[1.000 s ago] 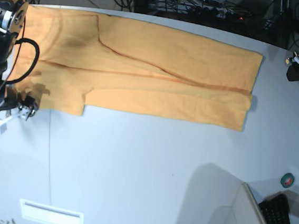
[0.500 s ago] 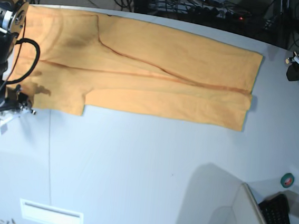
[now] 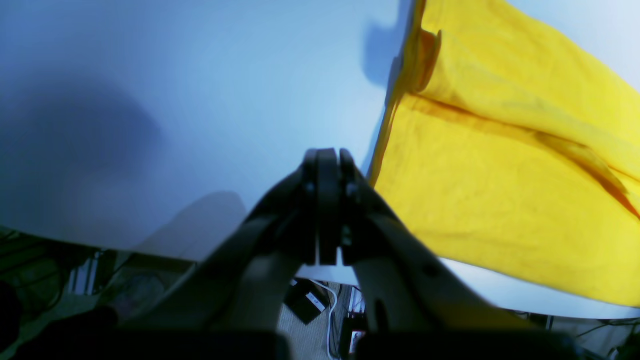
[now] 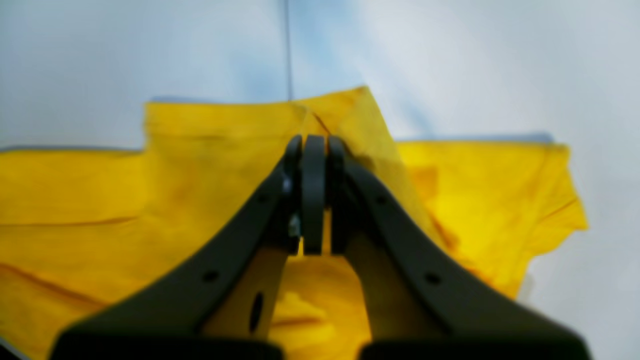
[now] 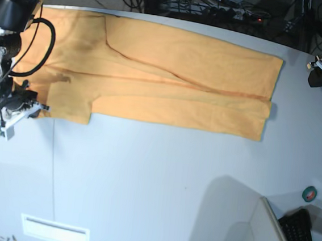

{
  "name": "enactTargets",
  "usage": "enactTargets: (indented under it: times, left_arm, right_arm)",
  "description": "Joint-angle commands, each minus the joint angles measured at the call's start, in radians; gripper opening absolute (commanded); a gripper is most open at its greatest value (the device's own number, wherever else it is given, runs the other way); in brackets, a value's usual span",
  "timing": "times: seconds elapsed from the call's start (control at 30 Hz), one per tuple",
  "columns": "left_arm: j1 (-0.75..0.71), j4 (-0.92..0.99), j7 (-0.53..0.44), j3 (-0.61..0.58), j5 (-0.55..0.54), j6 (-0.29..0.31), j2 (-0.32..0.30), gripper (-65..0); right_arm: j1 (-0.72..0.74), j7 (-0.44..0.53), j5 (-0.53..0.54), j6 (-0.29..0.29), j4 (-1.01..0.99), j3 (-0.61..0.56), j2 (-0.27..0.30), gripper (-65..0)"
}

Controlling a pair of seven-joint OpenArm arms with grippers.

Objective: Layout the t-shirt on the table in an organized manner, then fold the t-shirt properly
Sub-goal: 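Move the right gripper to the shirt strip's end and grasp it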

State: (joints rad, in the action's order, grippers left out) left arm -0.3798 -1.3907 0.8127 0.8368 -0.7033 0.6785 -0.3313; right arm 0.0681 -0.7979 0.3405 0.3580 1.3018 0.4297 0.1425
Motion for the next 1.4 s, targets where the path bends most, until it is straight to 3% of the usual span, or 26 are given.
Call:
enactTargets:
  times: [0.0, 0.37, 0.57, 0.8, 0.87, 0.97, 1.07, 1.13, 1.37]
  left_arm:
    - [0.0, -0.016, -0.019, 0.008, -0.014, 0.002, -0.021, -65.0]
    - [0.002, -0.017, -0.019, 0.008, -0.013, 0.002, -0.024, -65.0]
    - [0.002, -0.019, -0.019, 0.008, -0.013, 0.002, -0.024, -65.0]
    - [0.005, -0.023, -0.019, 0.006, -0.013, 0.002, -0.024, -65.0]
    - [0.015, -0.022, -0.019, 0.003, -0.011, 0.002, -0.024, -65.0]
    - [0.031, -0.029, -0.019, -0.046, 0.086, 0.002, -0.025, -65.0]
    - [0.058, -0.042, -0.019, -0.109, 0.248, 0.004, -0.01, -65.0]
    - [0.074, -0.057, -0.02, -0.126, 0.325, 0.008, 0.031, -65.0]
    - [0.08, -0.149, -0.02, -0.133, 0.363, 0.01, 0.091, -65.0]
  right_arm:
    - [-0.007, -0.019, 0.001, 0.0, 0.057, 0.025, 0.006, -65.0]
    - [-0.232, -0.18, 0.001, 0.008, 0.447, 0.053, -0.109, -65.0]
    - [-0.367, -0.191, 0.001, 0.009, 0.562, 0.048, -0.154, -65.0]
    - [-0.486, -0.185, 0.001, 0.011, 0.579, 0.047, -0.162, -65.0]
    - [-0.509, -0.186, 0.001, 0.034, 0.579, 0.047, -0.162, -65.0]
    - [-0.528, -0.191, 0.001, 0.079, 0.574, 0.047, -0.162, -65.0]
    - [-0.528, -0.19, 0.001, 0.079, 0.569, 0.047, -0.162, -65.0]
    - [-0.523, -0.191, 0.001, 0.079, 0.554, 0.047, -0.163, -65.0]
    - [-0.518, -0.24, 0.001, 0.079, 0.503, 0.016, -0.156, -65.0]
